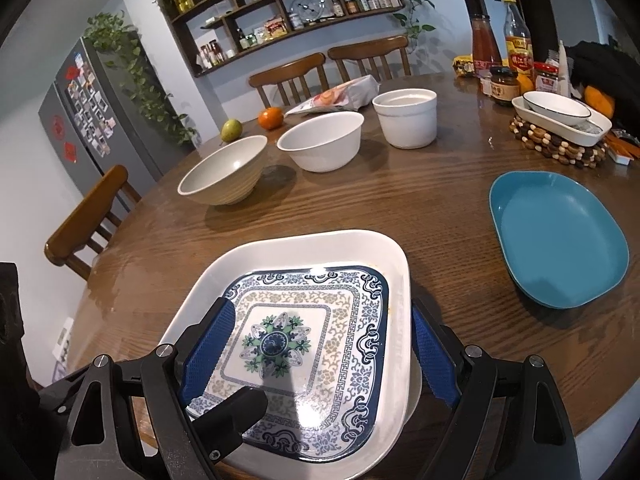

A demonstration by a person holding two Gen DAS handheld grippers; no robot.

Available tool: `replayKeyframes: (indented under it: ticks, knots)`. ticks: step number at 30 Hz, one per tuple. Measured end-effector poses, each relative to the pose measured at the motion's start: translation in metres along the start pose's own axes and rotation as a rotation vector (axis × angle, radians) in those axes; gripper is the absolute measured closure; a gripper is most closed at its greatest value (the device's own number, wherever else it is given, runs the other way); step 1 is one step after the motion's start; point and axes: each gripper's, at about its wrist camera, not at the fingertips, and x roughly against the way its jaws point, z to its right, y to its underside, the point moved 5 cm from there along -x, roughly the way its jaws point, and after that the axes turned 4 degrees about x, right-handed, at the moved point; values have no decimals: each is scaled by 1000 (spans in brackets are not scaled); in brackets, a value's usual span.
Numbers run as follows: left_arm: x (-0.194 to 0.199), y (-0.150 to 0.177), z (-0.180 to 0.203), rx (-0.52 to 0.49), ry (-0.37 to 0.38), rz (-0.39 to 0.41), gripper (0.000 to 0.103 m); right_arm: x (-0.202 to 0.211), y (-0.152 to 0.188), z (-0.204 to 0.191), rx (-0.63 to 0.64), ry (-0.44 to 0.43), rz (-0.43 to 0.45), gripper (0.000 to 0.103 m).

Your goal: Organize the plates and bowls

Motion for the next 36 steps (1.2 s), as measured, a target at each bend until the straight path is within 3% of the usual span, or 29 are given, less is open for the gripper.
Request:
replayKeyframes:
  ticks: [11, 20, 36]
  knots:
    - [-3, 1, 2, -17, -9, -9, 25, -3, 2, -1, 13, 13, -2, 16]
    - [-6, 2, 2, -31, -22, -24, 24, 3, 0, 1, 49, 98, 33, 16]
    - [19, -6, 1, -20, -29, 52, 22, 25, -6, 0, 29, 53, 91, 16]
